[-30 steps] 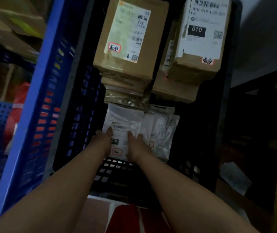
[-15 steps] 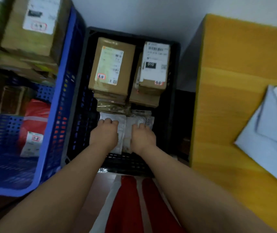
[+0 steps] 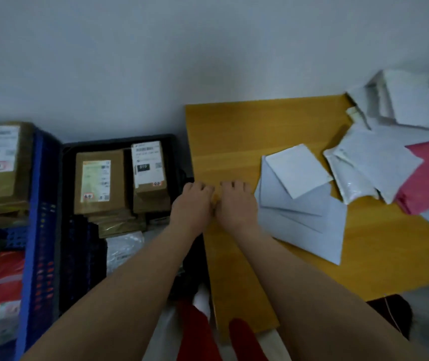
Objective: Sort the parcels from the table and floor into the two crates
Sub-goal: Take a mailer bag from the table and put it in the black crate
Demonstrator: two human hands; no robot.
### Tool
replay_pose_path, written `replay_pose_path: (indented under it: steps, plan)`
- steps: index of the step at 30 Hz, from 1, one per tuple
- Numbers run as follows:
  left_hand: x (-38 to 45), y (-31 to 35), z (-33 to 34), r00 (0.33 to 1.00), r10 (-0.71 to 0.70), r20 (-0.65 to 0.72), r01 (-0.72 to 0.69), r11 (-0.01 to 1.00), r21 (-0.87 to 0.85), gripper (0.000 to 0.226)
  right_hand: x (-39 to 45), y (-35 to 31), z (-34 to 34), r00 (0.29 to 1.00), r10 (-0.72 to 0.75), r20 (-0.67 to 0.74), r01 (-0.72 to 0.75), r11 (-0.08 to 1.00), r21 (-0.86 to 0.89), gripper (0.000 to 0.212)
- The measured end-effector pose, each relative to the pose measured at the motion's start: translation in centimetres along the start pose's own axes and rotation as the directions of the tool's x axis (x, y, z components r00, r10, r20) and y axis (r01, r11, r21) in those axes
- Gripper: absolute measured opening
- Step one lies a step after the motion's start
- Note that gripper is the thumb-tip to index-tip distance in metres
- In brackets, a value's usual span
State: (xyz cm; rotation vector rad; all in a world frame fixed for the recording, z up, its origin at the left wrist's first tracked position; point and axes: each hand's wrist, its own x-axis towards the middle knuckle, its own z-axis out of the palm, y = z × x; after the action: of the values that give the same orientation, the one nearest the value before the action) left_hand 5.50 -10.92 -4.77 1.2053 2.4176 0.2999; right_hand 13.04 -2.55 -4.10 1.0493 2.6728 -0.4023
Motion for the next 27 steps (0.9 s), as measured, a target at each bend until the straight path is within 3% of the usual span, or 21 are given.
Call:
replay_pose_path:
  steps: [7,13,17,21,25,27]
  plan:
    - [5.8,9.8,2.0,0.971,0.215,0.110,-0.219,0.975,0.028,0.050,-0.8,11.6,-2.2,0.952,0.267,-0.153,-0.250,0.961,0.120,0.058]
    - [10.3,15.6,4.3,0.926,0.294,0.237,-0.322,0.943,0.088,0.077,-0.7,18.5,-1.2,0.907,0.421,-0.022,-0.413,0.898,0.149,0.071]
    - [11.7,17.4,6.0,0.912,0.162,0.376,-0.232,0.962,0.147,0.099,-0.6,20.6,-0.1,0.919,0.383,0.095,-0.394,0.899,0.191,0.067]
    - [12.6,17.8,5.9,0.933,0.139,0.333,-0.186,0.976,0.115,0.085,0.0,21.1,-0.2,0.930,0.357,0.089,-0.367,0.918,0.149,0.066]
    - [13.1,16.4,4.4,0.940,0.179,0.292,-0.145,0.980,-0.135,0.057,0.3,20.8,-0.8,0.923,0.359,0.140,-0.379,0.912,0.158,0.064]
    - [12.7,15.5,3.1,0.956,0.188,0.225,-0.150,0.973,-0.178,0.050,0.5,20.5,-1.4,0.911,0.368,0.186,-0.400,0.897,0.186,0.063]
